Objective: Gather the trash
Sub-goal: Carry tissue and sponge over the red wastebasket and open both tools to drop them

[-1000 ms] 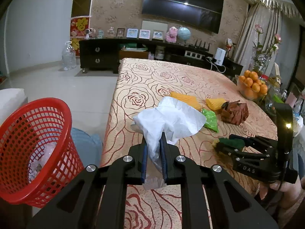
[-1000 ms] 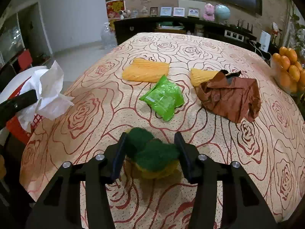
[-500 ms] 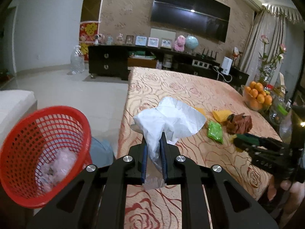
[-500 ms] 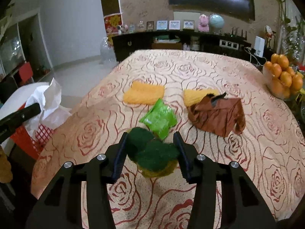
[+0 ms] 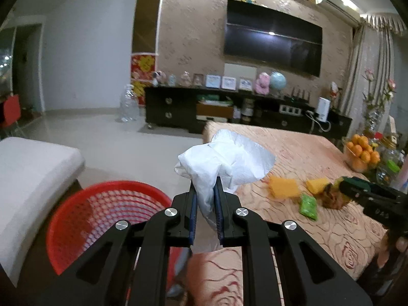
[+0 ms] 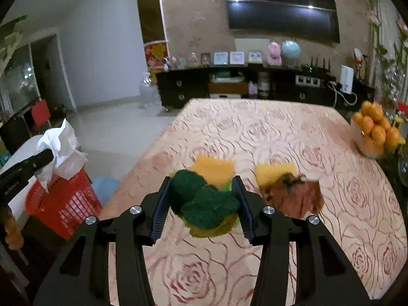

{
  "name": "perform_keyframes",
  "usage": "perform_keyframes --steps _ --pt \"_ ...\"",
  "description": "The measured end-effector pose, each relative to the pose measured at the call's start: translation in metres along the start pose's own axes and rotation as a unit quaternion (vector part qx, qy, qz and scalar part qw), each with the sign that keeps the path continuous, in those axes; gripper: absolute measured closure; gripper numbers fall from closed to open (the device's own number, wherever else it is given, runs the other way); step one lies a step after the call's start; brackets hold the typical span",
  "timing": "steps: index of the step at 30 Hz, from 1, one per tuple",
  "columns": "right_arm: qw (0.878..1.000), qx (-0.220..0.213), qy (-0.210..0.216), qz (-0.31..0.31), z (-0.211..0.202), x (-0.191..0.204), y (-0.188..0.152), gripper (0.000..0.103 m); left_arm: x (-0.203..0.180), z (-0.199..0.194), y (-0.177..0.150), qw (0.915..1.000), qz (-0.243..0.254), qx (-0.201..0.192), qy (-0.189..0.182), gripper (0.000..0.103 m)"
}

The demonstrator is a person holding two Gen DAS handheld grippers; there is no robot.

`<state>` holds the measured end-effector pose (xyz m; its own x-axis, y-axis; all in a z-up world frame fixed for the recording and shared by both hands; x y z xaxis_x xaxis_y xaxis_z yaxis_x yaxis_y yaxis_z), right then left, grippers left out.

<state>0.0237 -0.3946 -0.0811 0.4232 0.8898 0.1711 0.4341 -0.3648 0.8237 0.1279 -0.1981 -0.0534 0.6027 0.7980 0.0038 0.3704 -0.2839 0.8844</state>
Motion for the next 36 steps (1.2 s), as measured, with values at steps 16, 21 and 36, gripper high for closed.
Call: perform_keyframes --steps 16,21,36 --pt "0.999 0.001 0.036 -0.009 0.015 0.054 0.020 0.056 0.087 0.000 -0.002 0.9947 -0.061 0.005 0.082 0.091" --pt "0.998 0.005 0.054 -0.024 0.025 0.085 0.023 0.056 0.104 0.002 -0.011 0.9920 -0.068 0.011 0.106 0.091" --pt "0.989 0.024 0.128 -0.072 0.044 0.184 0.026 0.056 0.141 -0.004 -0.030 0.9846 -0.087 0.030 0.149 0.091"
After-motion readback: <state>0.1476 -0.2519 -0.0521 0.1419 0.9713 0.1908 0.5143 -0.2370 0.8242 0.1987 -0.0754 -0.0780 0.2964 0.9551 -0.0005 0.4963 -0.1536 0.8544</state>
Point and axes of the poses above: each gripper's, at about its wrist camera, not at the fingertips, and z roughly the way its jaws point, x to its left, y to its top, the point moved 10 cm from there along z, roughly the way its jaws point, and after that the axes turned 4 degrees about z, right-handed, at the moved point
